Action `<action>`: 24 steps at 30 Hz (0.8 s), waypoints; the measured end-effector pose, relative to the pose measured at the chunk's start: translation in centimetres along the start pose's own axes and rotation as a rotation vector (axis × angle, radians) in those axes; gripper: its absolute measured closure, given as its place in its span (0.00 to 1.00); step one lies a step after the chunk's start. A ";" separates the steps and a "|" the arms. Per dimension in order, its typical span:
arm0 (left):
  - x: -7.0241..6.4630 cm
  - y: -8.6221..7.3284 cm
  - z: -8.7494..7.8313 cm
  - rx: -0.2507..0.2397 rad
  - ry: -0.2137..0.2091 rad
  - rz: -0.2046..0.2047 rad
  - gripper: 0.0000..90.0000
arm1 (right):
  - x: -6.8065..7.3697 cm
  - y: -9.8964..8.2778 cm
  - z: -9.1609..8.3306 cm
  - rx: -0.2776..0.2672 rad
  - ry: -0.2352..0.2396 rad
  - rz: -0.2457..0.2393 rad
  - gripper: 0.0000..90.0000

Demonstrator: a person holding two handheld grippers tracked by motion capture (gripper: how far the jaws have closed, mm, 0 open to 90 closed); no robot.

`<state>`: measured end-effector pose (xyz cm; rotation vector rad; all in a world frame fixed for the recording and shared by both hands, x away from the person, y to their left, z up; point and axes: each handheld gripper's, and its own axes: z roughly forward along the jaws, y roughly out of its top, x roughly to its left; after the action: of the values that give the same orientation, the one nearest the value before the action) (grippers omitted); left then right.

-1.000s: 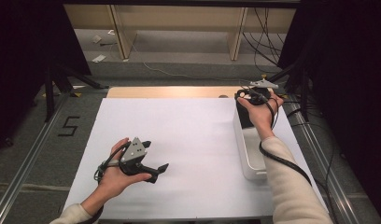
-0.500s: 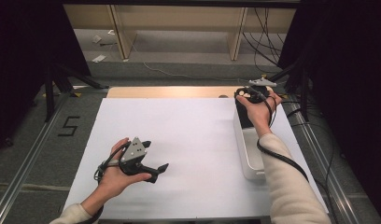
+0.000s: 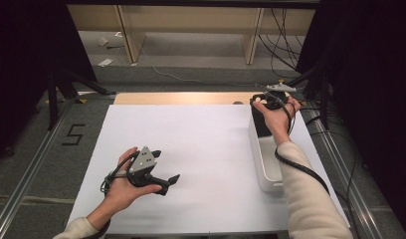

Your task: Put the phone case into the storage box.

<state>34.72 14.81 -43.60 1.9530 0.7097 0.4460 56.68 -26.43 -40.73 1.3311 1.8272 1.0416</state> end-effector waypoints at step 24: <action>0.0 0.0 0.0 0.000 0.002 -0.001 0.01 | 0.0 0.1 0.4 -0.001 0.003 -0.019 0.02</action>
<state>34.73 14.86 -43.58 1.9520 0.7124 0.4474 57.03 -26.28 -40.77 1.3096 1.8382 1.0348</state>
